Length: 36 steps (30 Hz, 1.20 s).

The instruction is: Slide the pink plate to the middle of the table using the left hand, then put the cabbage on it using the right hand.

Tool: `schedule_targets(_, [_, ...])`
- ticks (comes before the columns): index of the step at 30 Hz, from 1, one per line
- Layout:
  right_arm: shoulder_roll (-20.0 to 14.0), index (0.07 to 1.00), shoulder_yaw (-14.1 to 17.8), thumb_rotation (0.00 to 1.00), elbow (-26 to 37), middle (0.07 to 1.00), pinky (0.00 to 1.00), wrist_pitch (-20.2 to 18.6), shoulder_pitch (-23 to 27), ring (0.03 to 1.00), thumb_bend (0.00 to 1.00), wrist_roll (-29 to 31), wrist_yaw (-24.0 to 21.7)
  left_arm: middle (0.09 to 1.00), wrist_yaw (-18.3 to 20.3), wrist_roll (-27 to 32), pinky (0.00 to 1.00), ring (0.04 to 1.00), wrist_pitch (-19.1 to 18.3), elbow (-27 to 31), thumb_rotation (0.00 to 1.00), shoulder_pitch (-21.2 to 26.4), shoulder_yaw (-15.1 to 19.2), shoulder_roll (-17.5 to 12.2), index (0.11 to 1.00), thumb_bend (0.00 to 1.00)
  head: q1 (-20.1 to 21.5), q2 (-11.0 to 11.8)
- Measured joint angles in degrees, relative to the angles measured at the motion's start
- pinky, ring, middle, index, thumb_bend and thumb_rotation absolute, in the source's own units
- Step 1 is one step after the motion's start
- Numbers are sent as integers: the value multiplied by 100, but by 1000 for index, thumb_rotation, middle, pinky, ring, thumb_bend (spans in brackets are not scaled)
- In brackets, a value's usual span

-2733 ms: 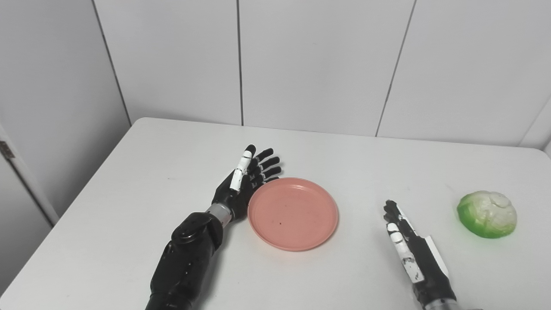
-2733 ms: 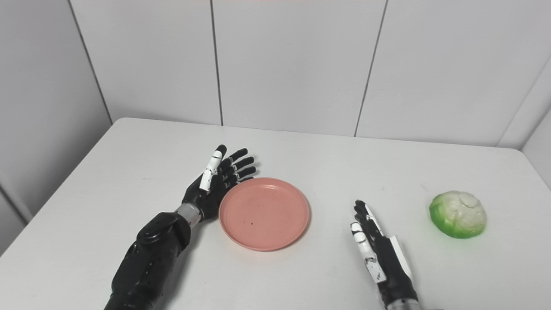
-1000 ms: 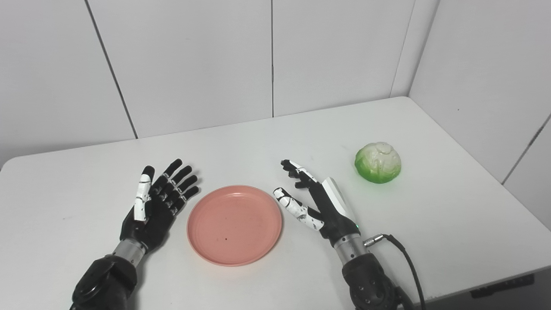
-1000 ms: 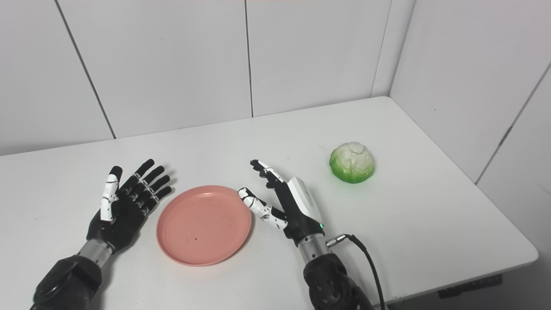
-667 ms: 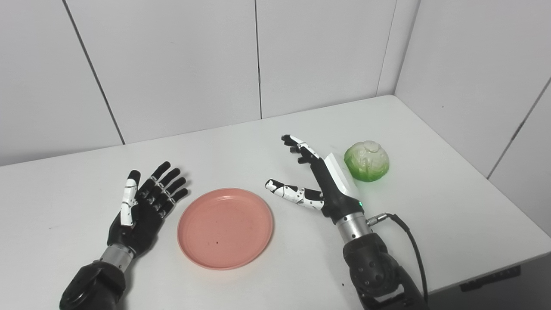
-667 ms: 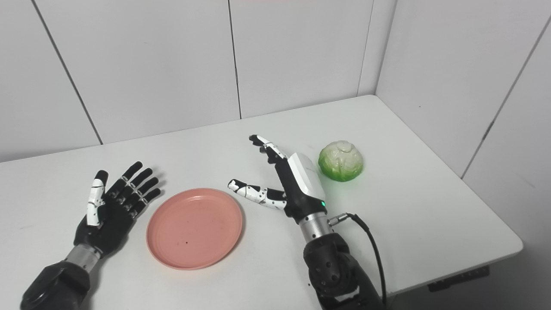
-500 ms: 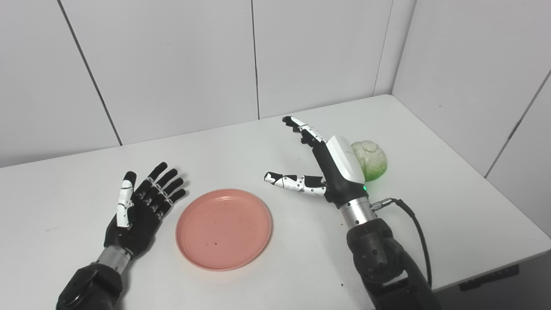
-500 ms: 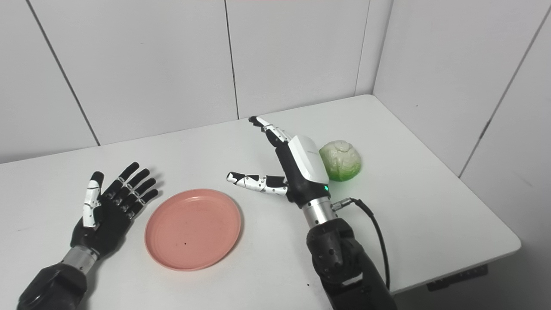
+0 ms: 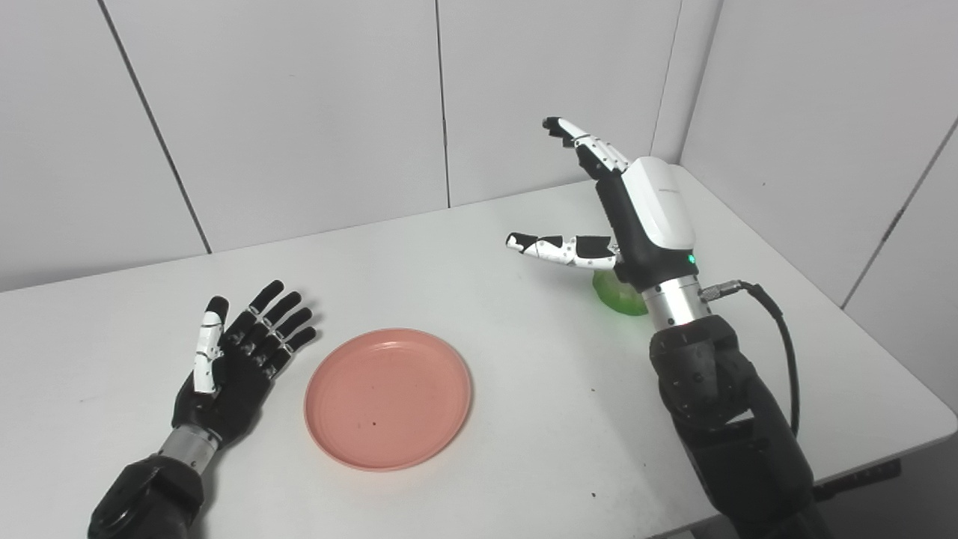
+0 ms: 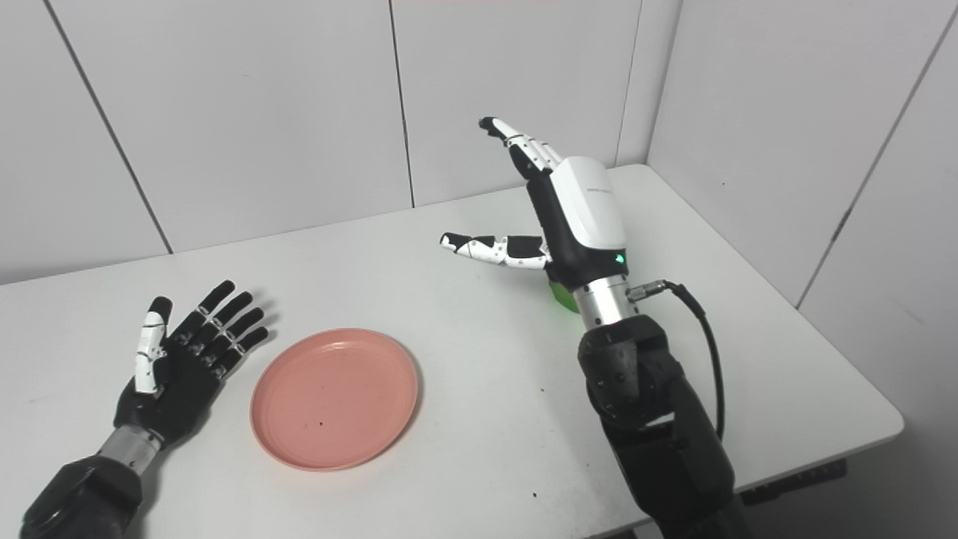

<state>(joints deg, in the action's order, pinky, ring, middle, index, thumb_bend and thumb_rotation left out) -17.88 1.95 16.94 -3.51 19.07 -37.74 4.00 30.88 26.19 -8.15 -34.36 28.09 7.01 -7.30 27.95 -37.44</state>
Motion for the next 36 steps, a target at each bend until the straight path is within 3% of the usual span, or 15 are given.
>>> schedule_targets(5, [-88,914,139,594,-67,903,780,-113,-1,869,940,59,-119,871,20,0,838,856,0,-19,960,5,22,-17,867,618,88,-26])
schedule_targets(12, [-136,962,299,660,-198,953,802,-717,-3,909,999,-103,-330,876,81,4,834,859,0,-83,973,34,48,-52,867,629,97,-17])
schedule_targets(22, [-332,1000,611,623,-566,986,813,-1169,-68,934,1000,67,-363,874,124,114,829,856,0,-185,1000,70,67,-104,866,641,185,-35])
schedule_targets(23, [-340,999,635,620,-630,983,793,-1190,-73,919,1000,113,-362,874,130,117,829,856,0,-191,1000,72,67,-110,865,644,194,-35])
schedule_targets(24, [-355,998,647,627,-699,982,676,-1196,-82,828,1000,144,-356,873,147,124,828,854,0,-208,1000,78,67,-117,864,647,194,-35])
schedule_targets(29, [-418,999,651,630,-923,981,417,-1202,-126,540,1000,152,-272,865,182,126,817,846,0,-251,986,99,72,-150,858,654,229,-61])
schedule_targets(31, [-418,994,662,629,-984,979,392,-1214,-145,492,1000,152,-206,864,183,126,815,845,0,-279,985,114,80,-155,857,651,229,-53])
schedule_targets(32, [-418,984,669,624,-1024,972,471,-1218,-157,606,1000,153,-173,863,183,126,817,846,0,-288,983,119,82,-156,857,649,229,-61])
schedule_targets(33, [-418,981,673,623,-1048,969,499,-1218,-170,644,1000,156,-149,863,183,126,817,846,0,-292,983,122,83,-159,857,648,229,-61])
schedule_targets(34, [-419,977,673,619,-1073,967,651,-1218,-185,779,1000,166,-111,861,184,126,818,846,0,-294,975,124,83,-165,855,649,229,-61])
schedule_targets(36, [-429,971,679,617,-1176,960,755,-1217,-193,877,1000,188,-70,859,184,126,817,845,0,-295,967,124,81,-171,854,651,229,-61])
